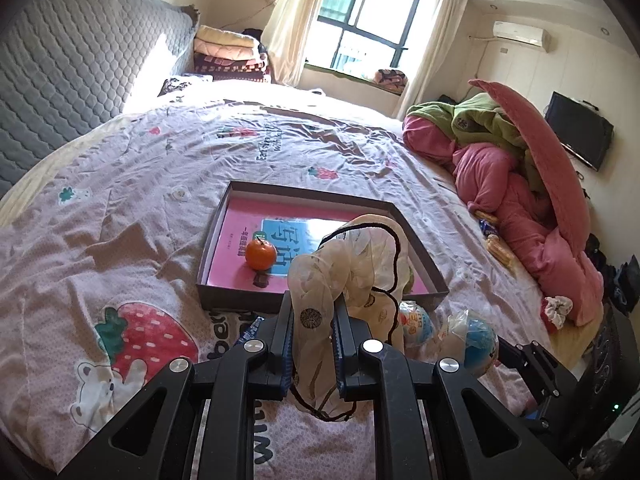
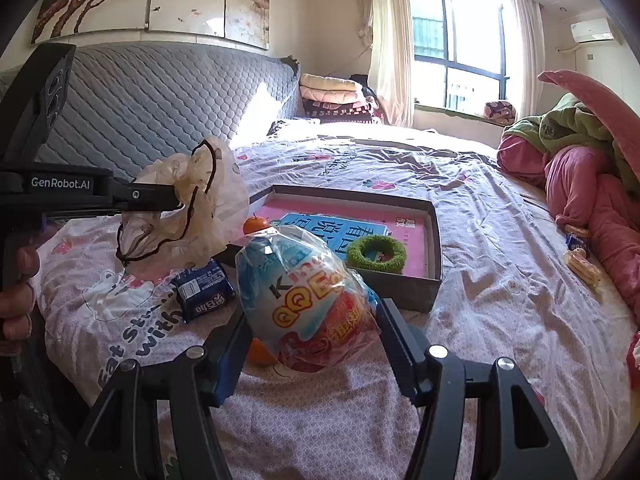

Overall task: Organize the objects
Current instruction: 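Carry the mesh bag over the tray with the left tool while the right tool carries the Kinder egg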

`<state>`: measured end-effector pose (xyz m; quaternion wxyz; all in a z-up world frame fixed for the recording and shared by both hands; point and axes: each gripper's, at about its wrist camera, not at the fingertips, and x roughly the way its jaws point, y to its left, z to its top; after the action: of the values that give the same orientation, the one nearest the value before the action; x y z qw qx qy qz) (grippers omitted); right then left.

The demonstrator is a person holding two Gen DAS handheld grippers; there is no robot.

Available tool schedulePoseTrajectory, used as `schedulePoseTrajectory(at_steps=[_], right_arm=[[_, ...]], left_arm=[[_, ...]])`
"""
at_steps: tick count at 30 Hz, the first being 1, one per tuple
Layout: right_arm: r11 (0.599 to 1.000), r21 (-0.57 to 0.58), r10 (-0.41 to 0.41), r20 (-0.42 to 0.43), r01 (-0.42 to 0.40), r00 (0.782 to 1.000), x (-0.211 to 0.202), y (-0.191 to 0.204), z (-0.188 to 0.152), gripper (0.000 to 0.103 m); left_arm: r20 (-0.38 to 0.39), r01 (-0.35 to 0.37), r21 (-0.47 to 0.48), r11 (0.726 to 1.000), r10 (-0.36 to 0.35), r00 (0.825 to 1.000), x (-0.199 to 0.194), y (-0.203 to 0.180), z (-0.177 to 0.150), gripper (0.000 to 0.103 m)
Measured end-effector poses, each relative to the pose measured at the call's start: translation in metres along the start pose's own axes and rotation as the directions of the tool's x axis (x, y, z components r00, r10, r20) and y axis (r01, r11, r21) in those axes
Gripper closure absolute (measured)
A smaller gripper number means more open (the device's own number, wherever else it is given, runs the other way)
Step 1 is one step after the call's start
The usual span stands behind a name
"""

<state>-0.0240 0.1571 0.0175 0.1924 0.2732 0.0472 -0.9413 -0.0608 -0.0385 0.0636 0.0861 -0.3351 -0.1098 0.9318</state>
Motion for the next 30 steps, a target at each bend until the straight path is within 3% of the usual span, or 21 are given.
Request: schedulePoseTrajectory(at_steps=[30], right_arm=[[1.000, 0.001, -0.014, 0.041, 0.014, 0.999, 0.011, -0.008, 0.031, 0.041]], left_arm=[[0.028, -0.033, -0.001, 0.999, 0.033, 0.999, 0.016, 0.013, 0.001, 0.087]])
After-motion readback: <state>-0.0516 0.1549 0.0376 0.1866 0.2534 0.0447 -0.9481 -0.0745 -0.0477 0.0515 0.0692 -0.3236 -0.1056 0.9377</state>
